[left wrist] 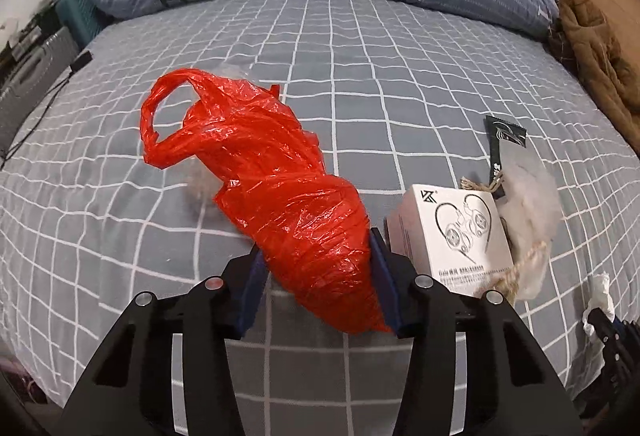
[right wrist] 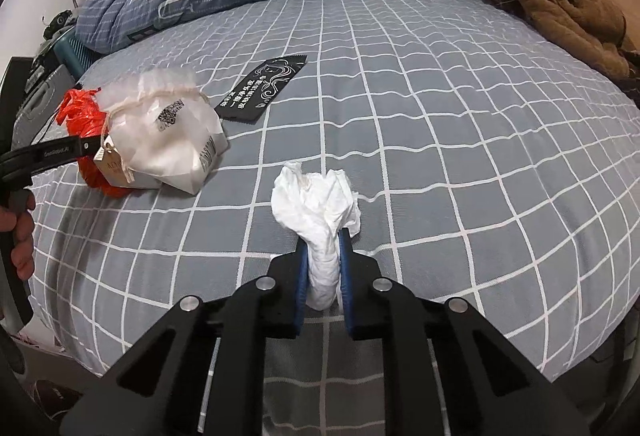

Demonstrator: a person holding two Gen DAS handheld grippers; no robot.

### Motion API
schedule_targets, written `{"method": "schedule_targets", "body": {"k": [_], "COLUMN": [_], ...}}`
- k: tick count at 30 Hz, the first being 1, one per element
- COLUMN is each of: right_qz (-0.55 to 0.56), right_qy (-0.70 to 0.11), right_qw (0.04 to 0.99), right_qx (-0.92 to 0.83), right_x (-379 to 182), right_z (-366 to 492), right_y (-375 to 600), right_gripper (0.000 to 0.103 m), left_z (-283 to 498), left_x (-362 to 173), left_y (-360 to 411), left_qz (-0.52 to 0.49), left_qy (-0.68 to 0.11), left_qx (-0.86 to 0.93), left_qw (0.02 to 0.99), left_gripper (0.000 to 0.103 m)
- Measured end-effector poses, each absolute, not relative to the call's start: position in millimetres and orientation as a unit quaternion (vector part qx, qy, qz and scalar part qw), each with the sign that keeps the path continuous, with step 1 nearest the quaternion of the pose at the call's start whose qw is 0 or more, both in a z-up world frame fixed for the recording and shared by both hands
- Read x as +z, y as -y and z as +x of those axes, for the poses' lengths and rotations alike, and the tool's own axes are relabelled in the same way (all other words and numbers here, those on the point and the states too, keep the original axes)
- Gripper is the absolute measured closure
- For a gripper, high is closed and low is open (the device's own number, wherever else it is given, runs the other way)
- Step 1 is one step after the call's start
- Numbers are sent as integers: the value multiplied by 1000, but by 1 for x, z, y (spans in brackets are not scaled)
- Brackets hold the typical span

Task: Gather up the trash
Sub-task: 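Carry the red bag and white tissue over the black trash bin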

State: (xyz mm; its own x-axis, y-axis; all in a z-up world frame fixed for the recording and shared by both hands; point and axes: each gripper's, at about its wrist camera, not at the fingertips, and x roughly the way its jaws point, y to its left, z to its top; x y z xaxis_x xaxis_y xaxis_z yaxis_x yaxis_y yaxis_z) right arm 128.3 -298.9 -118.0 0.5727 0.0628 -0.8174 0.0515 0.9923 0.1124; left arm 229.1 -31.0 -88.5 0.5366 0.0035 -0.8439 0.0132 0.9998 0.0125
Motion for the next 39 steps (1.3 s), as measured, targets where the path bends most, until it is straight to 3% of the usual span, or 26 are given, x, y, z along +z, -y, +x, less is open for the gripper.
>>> {"method": "schedule_targets", "body": {"k": [39], "right_qz": [40], "right_qy": [-439], "right_qw": [896], "right_qx": [56], "right_x": [-55], "right_z": [49], "right_y": [231], "right_gripper": [90], "left_z": [67], "left_x": [-39], "left_y": [9], "left_qz": [35], "left_qy": [-471], "left_qx": [-14], "left_qw": [881], "left_gripper": [56]}}
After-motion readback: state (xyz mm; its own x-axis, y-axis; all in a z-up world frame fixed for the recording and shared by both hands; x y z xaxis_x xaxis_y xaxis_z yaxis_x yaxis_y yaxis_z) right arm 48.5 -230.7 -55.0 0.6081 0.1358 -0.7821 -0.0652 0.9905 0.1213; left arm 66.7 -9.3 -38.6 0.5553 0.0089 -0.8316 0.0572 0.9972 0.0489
